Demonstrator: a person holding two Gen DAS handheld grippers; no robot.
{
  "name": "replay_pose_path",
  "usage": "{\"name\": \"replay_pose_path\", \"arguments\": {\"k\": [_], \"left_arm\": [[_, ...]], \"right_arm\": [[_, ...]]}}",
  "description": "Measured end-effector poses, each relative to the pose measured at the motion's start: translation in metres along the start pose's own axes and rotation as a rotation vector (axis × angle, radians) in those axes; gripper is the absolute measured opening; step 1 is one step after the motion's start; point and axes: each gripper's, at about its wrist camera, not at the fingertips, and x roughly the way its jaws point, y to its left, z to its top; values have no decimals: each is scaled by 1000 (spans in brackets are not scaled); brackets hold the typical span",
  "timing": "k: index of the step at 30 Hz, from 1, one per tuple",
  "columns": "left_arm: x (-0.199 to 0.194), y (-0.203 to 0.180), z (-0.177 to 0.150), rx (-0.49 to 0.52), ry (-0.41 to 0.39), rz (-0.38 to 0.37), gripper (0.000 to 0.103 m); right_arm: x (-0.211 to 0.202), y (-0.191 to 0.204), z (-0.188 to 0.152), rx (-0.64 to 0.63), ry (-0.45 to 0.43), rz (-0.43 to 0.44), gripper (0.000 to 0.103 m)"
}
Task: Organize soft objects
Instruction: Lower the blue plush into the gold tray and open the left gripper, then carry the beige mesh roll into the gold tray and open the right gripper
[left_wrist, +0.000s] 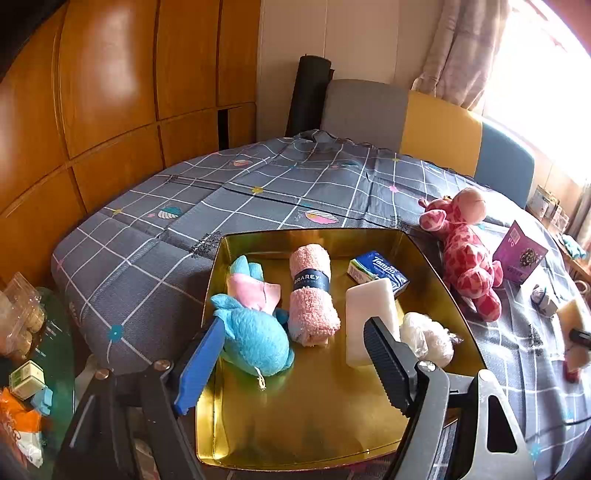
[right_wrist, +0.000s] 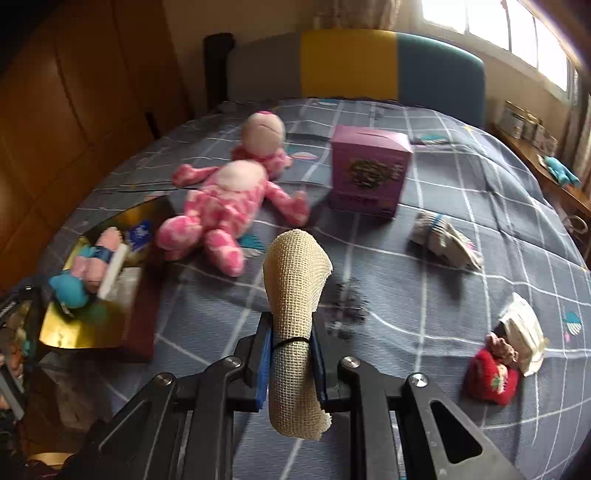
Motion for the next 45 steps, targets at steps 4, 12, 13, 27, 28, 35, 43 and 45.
{"name": "replay_pose_path", "arguments": {"k": [4,12,13,27,28,35,43,45], "left_arm": [[0,0,-3,-2,4,-6,81],[-4,2,-4,-7,0,-17,81],[-3,2,-5,-7,1,-16,81],[7,16,-8,-47,23,-8,82],[8,17,-8,-47,25,-8,82],[8,14,-9,-39,26,-3,82],[5,10,-10,-26,13,-1,87],[5,7,-10,-18,15,-6,87]], "right_arm": [[-16,44,9,-45,-4,215,18],[17,115,14,-78,75,407,18],[27,123,13,-83,92,408,18],[109,201,-2,-343,165,173,23],[109,202,-2,-344,168,172,25],[118,200,1,-290,127,126,44],[87,187,-5,-273,28,114,63],[79,184,-7,-275,0,85,63]]}}
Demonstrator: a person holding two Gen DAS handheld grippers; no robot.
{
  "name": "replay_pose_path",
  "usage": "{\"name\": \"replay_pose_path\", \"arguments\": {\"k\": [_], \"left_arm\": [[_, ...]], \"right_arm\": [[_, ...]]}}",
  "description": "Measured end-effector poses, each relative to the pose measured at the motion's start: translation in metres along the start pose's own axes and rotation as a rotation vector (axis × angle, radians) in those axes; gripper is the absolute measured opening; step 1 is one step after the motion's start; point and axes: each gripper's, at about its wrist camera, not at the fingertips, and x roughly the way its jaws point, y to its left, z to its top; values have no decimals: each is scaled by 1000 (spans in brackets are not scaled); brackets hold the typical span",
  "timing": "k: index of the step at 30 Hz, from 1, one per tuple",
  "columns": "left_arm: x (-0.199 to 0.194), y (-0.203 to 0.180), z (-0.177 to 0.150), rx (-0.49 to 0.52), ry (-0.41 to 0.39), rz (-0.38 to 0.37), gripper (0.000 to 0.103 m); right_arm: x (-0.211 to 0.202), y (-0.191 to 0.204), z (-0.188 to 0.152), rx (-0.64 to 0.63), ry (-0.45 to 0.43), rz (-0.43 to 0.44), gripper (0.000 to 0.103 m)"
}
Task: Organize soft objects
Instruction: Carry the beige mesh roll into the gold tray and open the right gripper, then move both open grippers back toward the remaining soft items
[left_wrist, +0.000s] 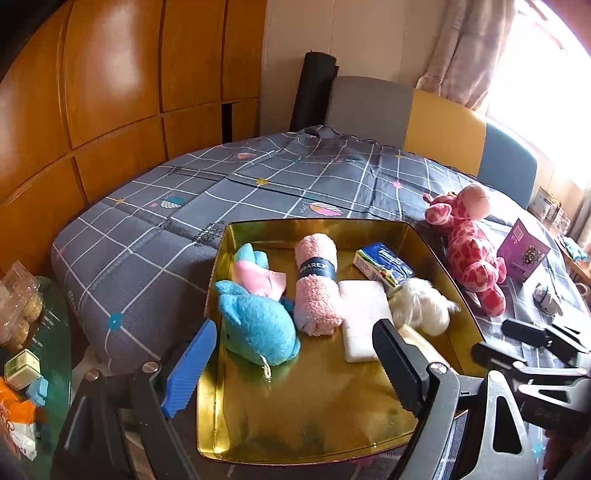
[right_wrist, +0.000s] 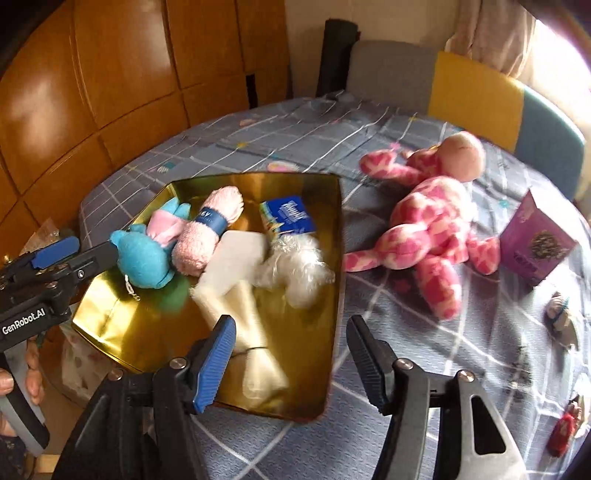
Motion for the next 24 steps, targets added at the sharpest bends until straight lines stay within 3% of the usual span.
{"name": "replay_pose_path", "arguments": {"k": [11,24], "left_arm": [[-8,-35,-2,73,0,-52,87],[-15,-105,0,235,5,-151,87]], "right_arm": [[-34,-37,-16,74,-68,-153,63],[-65,-112,-47,202,-71,-283,63]]}}
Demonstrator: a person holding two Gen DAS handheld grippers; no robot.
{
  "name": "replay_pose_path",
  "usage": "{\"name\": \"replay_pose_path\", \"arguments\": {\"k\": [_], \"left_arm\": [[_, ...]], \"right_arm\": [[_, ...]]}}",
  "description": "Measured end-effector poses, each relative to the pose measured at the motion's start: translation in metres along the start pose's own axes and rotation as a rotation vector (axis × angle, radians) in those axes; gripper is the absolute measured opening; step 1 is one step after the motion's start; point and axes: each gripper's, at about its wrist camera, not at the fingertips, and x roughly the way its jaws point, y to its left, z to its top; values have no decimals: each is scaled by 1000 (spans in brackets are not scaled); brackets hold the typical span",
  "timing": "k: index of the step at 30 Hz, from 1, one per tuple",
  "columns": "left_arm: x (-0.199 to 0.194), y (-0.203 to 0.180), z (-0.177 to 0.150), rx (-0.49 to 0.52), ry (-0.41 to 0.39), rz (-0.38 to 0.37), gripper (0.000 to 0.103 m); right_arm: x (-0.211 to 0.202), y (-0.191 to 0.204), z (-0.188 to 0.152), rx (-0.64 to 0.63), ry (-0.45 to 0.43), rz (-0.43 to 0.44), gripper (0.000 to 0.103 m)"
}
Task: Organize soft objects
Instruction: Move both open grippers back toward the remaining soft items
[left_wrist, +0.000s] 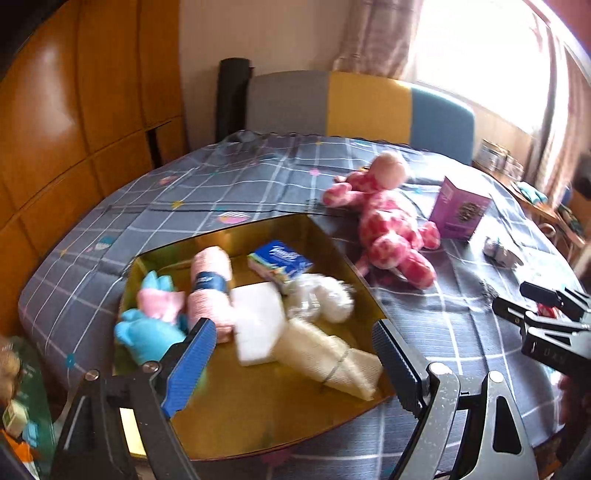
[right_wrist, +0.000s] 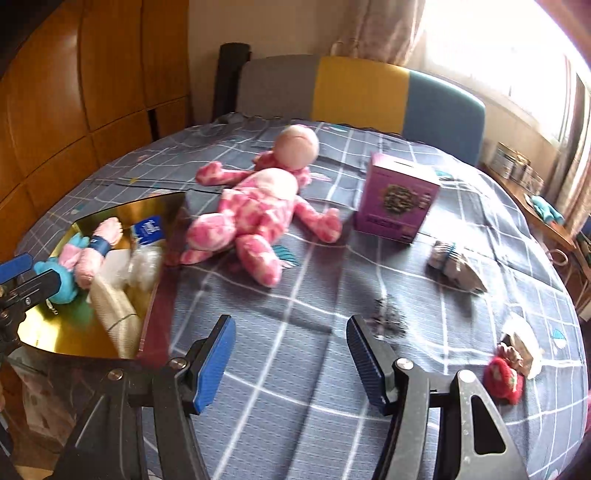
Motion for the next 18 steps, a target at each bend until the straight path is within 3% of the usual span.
{"name": "replay_pose_path", "arguments": {"k": [9,18], "left_arm": [[6,-59,14,120,4,-96,87],[23,-137,24,286,38,-233,87]], "right_arm": [[-22,-72,-13,94,-3,-140,63],[-79,-199,-30,385,-45,-342,63]]}}
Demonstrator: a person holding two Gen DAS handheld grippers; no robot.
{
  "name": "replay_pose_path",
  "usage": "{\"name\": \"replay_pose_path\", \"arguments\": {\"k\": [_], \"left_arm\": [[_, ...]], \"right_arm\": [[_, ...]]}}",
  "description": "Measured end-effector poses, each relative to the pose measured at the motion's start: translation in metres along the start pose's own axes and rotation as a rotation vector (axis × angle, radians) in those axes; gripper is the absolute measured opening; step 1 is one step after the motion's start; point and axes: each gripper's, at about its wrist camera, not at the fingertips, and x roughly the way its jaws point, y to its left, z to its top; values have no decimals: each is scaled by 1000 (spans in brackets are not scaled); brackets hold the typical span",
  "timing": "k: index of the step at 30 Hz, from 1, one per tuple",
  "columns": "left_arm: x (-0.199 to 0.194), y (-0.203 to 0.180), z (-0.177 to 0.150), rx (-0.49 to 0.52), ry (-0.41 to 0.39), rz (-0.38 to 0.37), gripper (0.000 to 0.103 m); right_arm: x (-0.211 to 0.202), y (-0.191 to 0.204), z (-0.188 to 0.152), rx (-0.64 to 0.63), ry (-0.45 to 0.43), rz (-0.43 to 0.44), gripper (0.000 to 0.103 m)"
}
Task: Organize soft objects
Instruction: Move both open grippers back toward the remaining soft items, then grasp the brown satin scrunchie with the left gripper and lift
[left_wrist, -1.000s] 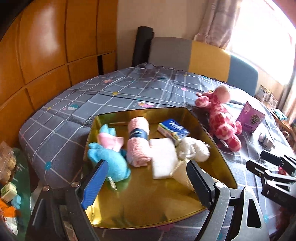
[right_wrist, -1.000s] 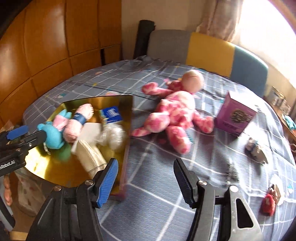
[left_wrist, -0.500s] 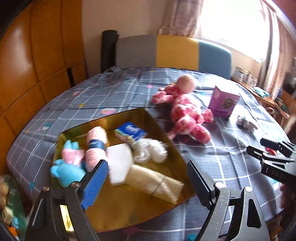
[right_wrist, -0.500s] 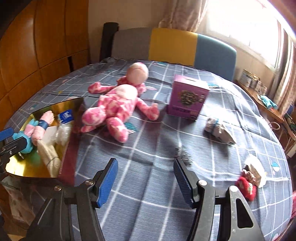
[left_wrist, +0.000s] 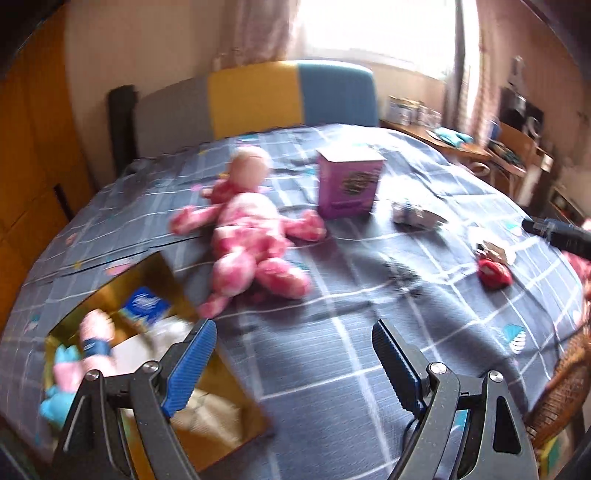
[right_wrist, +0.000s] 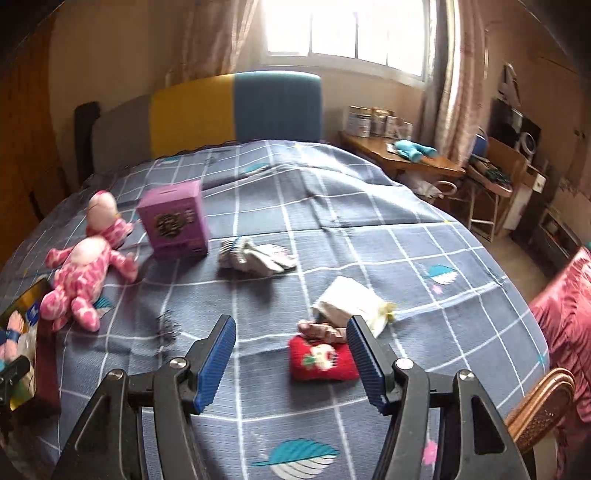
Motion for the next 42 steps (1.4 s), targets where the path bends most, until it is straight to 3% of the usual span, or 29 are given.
{"name": "replay_pose_path", "arguments": {"k": [8,11,15,18,23,31,34,36,39,42], "left_arm": [[38,-67,29,108,49,-166,78],[53,-99,40,151,72,-266,69],[74,-150,53,236,94,-393,68],[92,-184,62,283,116,-430,68],[125,-224,84,275,181,-523,68],[179,-269,97,272,278,-571,66],[196,-281,95,279,326,-585,51],[203,-289,92,298,345,-589,28],[206,-292,91,297,339,-595,16],[195,-277,94,252,293,-625,13]], "right_arm": [[-12,-86,-1,153,2,-105,63],[-11,-101,-7,190,17,-108,63],[-6,-109,-10,201,32,-89,63],[-4,-110,-11,195,34,-76,63],[3,-116,-10,205,45,-54,63],[15,-121,-5,220,55,-22,63],[20,-123,-5,227,68,-11,63],[23,-124,-6,229,76,-8,63],[27,-125,-7,233,88,-6,63],[29,-127,-6,231,94,4,63]]}}
